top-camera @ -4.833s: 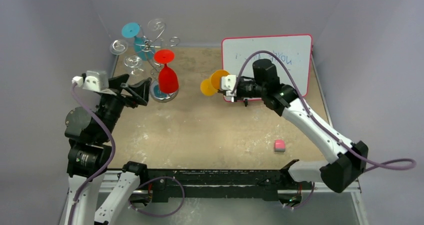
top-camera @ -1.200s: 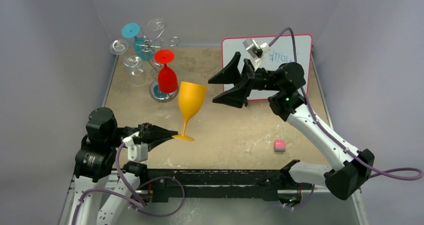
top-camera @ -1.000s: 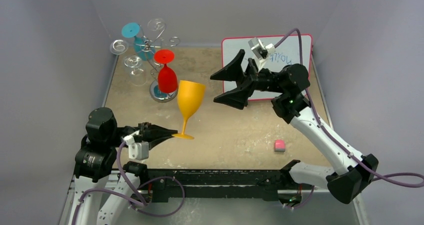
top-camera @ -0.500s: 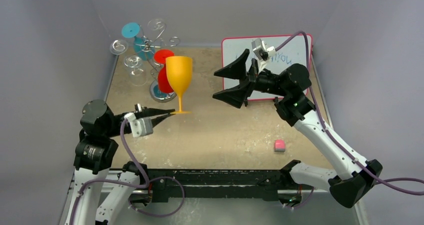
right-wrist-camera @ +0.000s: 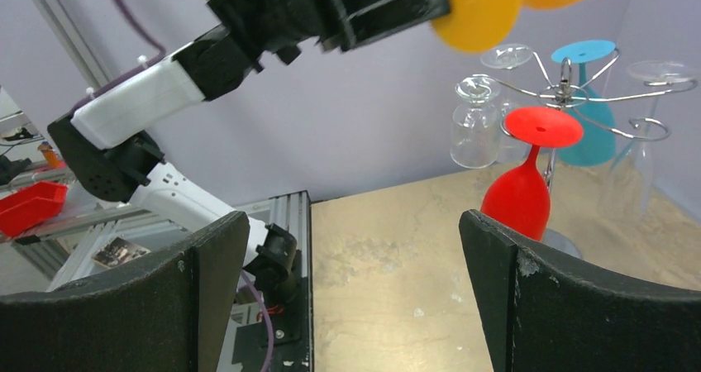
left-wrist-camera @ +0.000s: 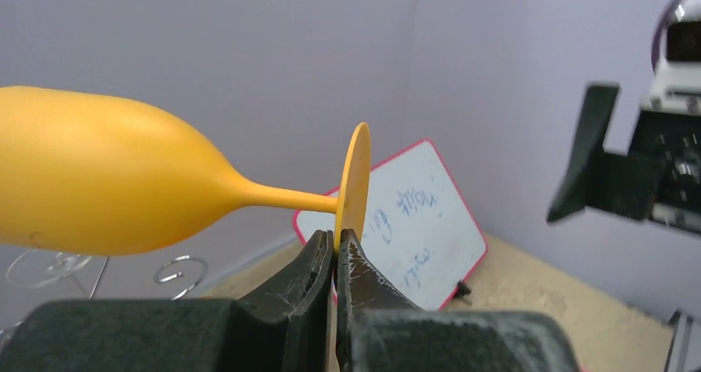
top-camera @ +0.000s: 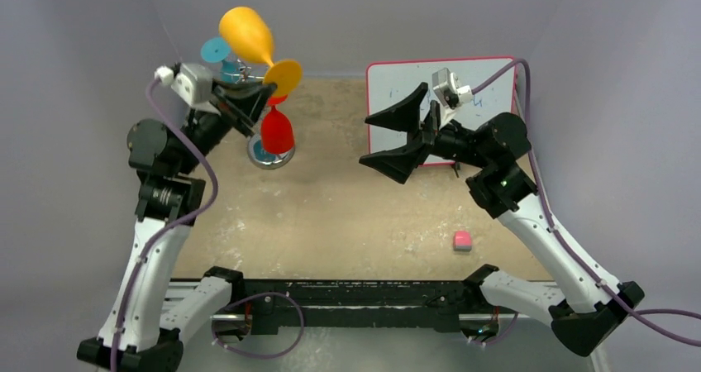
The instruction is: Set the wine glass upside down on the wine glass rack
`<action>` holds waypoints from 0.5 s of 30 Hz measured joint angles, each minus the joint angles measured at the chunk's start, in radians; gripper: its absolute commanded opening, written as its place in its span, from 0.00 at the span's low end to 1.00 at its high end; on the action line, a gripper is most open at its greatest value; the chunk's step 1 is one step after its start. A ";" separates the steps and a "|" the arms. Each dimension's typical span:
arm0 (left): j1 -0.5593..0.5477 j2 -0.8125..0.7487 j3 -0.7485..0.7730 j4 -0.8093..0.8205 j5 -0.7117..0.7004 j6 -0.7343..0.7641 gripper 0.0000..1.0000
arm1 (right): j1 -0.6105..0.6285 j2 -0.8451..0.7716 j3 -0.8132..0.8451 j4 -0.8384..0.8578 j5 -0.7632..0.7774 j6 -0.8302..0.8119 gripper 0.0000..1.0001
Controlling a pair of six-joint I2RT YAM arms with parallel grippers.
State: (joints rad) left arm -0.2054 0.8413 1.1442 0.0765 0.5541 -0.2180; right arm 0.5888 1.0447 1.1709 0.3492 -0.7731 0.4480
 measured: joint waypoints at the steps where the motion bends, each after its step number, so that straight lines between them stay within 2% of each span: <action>1: 0.000 0.044 0.043 0.015 -0.028 -0.066 0.00 | 0.000 -0.006 0.000 -0.002 0.002 -0.002 1.00; 9: 0.000 0.320 0.264 0.061 -0.127 -0.473 0.00 | 0.000 -0.042 -0.002 -0.019 0.054 -0.017 1.00; 15: -0.008 0.457 0.294 0.089 -0.142 -0.717 0.00 | 0.000 -0.104 -0.016 -0.032 0.085 -0.035 1.00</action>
State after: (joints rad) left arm -0.2131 1.2980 1.4380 0.1654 0.4118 -0.9348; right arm 0.5888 0.9405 1.1553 0.3172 -0.6884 0.4126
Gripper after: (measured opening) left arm 0.020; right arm 0.998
